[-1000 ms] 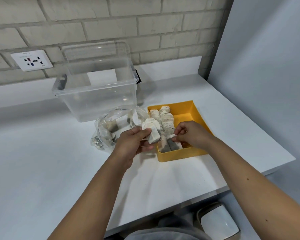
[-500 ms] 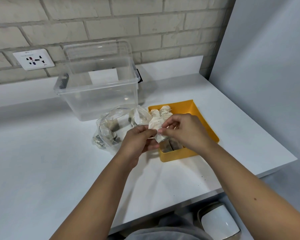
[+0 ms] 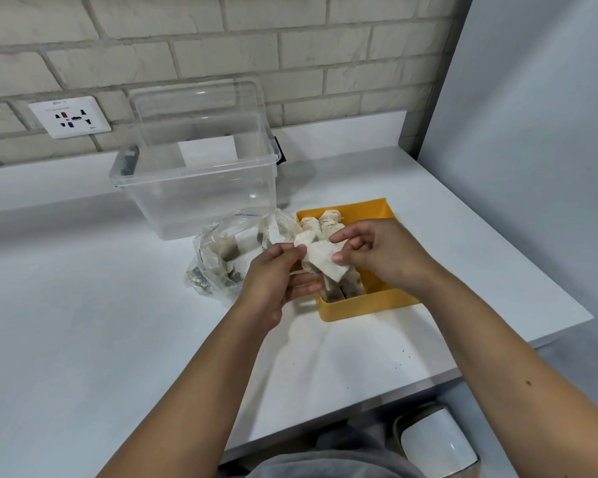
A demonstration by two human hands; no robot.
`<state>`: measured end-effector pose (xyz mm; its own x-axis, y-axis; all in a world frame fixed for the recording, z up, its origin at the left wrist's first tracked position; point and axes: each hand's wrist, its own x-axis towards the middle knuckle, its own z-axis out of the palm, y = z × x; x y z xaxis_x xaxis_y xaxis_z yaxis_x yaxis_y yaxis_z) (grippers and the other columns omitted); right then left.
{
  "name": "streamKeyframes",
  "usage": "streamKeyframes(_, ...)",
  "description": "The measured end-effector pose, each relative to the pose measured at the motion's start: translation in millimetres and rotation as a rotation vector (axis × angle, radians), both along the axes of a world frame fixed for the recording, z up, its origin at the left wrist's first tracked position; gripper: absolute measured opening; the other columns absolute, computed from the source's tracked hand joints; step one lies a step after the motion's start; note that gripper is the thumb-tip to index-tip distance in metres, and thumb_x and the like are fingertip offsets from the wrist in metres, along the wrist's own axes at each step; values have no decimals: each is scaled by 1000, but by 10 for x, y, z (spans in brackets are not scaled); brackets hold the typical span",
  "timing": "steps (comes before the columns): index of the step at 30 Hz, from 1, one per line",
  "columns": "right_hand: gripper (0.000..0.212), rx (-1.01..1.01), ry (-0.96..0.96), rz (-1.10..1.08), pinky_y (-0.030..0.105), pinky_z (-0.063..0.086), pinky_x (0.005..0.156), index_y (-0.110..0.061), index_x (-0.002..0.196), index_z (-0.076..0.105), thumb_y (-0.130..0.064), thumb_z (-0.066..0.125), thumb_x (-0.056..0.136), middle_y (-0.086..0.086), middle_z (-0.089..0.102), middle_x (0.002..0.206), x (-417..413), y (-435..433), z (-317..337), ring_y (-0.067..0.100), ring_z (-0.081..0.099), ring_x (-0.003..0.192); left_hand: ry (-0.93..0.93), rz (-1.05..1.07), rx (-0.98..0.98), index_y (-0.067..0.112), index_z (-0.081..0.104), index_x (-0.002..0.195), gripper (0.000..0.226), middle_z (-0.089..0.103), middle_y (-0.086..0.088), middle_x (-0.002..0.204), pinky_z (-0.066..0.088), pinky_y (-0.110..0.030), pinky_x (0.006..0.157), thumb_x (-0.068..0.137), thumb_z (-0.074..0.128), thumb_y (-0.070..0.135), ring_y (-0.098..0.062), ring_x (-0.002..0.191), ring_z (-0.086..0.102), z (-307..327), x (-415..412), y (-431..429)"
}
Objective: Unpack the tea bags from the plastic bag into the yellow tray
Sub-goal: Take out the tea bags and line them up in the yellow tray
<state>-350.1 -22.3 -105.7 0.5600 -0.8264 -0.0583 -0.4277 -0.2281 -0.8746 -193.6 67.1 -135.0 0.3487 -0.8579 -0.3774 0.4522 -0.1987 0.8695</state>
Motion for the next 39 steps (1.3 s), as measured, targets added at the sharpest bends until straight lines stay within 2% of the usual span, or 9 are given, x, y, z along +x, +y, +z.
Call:
streamKeyframes(2,21,51,-31,6,21,54,79,-21,97,74,-13,80,79,-3,65,77,-58,-50,-11,6,63,74,1,5,6,7,61,100,7,75,-18,96,63,-36,64,99,57,13,-29,76,75,7,22,-16)
streamKeyframes(6,13,169,-83,-82,18,56,67,-19,88,71,-10,77,82,0,71,83,-109,-109,-87,5,64,68,20,23,25,2,59,111,17,76,-18,95,63,-35,66,102,52,14,-30,83,76,4,17,-38)
streamKeyframes(10,10,250,-39,-164,35,57,80,-12,89,72,-14,78,81,2,70,80,-178,-169,-230,14,63,69,-24,22,45,1,61,113,20,76,-16,96,63,-33,64,101,52,14,-29,83,76,-26,30,-8)
streamKeyframes(15,12,372,-196,-121,30,56,79,-13,93,72,-18,76,83,1,72,85,-134,-109,-195,14,64,76,-159,12,48,1,63,110,18,75,-16,98,61,-33,62,100,55,14,-30,78,76,-14,-14,3)
streamKeyframes(21,14,261,-183,-118,25,53,70,-8,89,68,-10,79,80,4,68,78,49,-10,-158,12,60,65,-159,-78,-5,8,68,109,26,77,-11,93,62,-34,70,98,60,29,-29,83,75,37,-139,-32)
streamKeyframes(26,13,270,-174,-95,20,53,58,-9,89,69,-11,78,80,3,68,71,-18,-129,-151,10,61,58,-192,-21,12,3,67,103,13,74,-11,82,62,-27,64,92,67,10,-19,67,74,25,-134,-61)
streamKeyframes(31,24,349,-145,-52,26,58,63,-1,98,68,-7,80,77,10,70,75,5,-121,-223,15,65,61,-186,-15,74,2,71,102,17,76,-17,82,61,-25,65,98,56,10,-19,65,73,-38,-175,-104)
streamKeyframes(36,27,294,-124,-107,26,57,58,0,95,69,-13,82,75,8,66,66,39,-118,-291,15,61,54,-216,-33,73,6,72,94,33,76,-15,82,61,-30,67,96,61,37,-23,71,74,-25,-221,-110)
streamKeyframes(39,22,289,-136,-93,27,57,59,-1,94,69,-14,79,80,8,66,67,4,-153,-263,15,60,55,-294,-71,48,1,71,104,24,73,-10,77,61,-25,65,89,72,20,-16,66,71,-44,-216,-92)
